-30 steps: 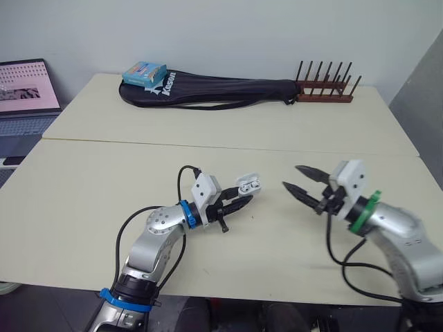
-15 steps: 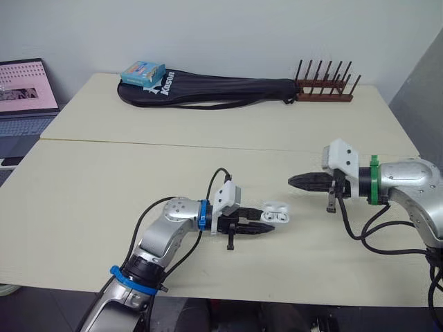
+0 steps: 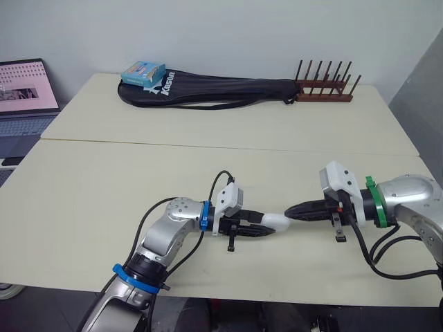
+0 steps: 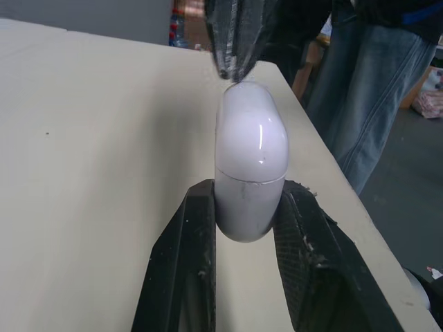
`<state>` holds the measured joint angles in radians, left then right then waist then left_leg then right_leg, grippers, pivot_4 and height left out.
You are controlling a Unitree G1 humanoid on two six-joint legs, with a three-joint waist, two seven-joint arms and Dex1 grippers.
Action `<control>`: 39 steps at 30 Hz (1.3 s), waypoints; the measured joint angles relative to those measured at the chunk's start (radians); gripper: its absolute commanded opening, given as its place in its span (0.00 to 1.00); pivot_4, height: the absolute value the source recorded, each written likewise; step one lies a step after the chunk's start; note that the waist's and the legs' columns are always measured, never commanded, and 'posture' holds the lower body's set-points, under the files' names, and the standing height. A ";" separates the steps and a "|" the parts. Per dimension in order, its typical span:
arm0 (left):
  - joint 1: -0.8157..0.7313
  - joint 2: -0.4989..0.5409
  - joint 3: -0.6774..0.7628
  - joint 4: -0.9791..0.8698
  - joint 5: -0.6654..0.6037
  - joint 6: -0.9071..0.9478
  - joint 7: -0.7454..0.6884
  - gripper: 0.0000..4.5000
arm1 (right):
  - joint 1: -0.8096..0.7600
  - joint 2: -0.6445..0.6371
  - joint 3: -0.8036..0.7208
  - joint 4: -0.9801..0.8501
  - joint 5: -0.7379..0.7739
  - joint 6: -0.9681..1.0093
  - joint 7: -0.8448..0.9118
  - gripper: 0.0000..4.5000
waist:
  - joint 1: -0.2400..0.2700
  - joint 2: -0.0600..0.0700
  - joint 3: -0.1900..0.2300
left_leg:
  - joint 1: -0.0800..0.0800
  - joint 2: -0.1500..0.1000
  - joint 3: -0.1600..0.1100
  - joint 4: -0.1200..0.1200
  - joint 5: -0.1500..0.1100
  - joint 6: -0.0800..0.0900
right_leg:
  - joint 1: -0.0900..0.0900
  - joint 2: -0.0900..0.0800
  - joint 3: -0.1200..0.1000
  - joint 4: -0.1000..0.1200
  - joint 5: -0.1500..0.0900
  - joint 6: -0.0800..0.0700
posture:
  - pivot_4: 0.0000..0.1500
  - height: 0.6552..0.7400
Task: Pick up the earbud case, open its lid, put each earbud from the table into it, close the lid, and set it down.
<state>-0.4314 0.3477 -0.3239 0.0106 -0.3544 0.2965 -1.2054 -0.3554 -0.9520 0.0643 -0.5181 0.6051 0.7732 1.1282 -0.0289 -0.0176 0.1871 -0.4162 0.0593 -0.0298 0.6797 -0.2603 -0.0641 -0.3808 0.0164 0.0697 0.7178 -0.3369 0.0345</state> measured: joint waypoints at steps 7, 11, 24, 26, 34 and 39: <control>-0.027 -0.022 0.017 0.007 -0.034 0.101 0.038 0.18 | 0.057 0.012 -0.024 -0.030 0.000 0.002 -0.072 0.00 | 0.000 0.000 0.000 | 0.000 0.000 0.000 0.000 0.000 0.000 | 0.000 0.000 0.000 0.000 0.000 0.000 | 1.00 0.38; -0.104 -0.026 0.041 0.085 -0.064 0.267 0.080 0.18 | 0.135 0.018 -0.081 -0.039 -0.043 -0.048 -0.134 0.00 | 0.002 0.000 0.000 | -0.001 -0.001 -0.001 0.000 0.000 0.000 | 0.000 0.000 -0.001 0.000 0.000 0.000 | 1.00 0.38; -0.326 -0.092 0.099 0.461 -0.094 0.609 0.153 0.46 | 0.229 0.057 -0.117 -0.111 -0.112 -0.039 -0.307 0.00 | -0.003 0.000 0.000 | 0.000 -0.001 0.000 0.000 0.000 0.000 | 0.000 0.000 0.000 0.001 0.000 0.000 | 1.00 0.38; -0.327 -0.083 0.095 0.461 -0.093 0.595 0.136 0.59 | 0.224 0.058 -0.117 -0.114 -0.111 -0.031 -0.316 0.00 | -0.003 0.000 0.000 | 0.001 0.000 0.000 0.000 0.000 0.000 | 0.001 0.000 0.000 0.001 0.000 0.000 | 1.00 0.38; -0.157 0.189 0.081 0.181 -0.082 0.499 0.080 1.00 | 0.175 0.030 -0.107 -0.104 -0.114 -0.035 -0.281 0.20 | -0.034 0.000 0.000 | 0.014 0.005 0.002 -0.003 0.000 -0.001 | 0.008 0.005 0.004 0.003 -0.001 0.000 | 1.00 0.38; 0.023 0.349 0.166 0.014 -0.058 0.380 0.100 1.00 | 0.112 -0.023 -0.081 -0.043 -0.134 -0.095 -0.203 0.61 | -0.034 0.001 0.000 | 0.015 0.005 0.003 -0.004 0.000 -0.001 | 0.009 0.005 0.004 0.002 -0.003 0.002 | 1.00 0.38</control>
<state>-0.4087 0.6968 -0.1579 0.0251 -0.4124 0.6762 -1.1055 -0.2431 -0.9750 -0.0169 -0.5613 0.4707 0.6782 0.9257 -0.0634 -0.0170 0.1870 -0.4009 0.0642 -0.0266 0.6759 -0.2600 -0.0648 -0.3720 0.0213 0.0736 0.7202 -0.3402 0.0364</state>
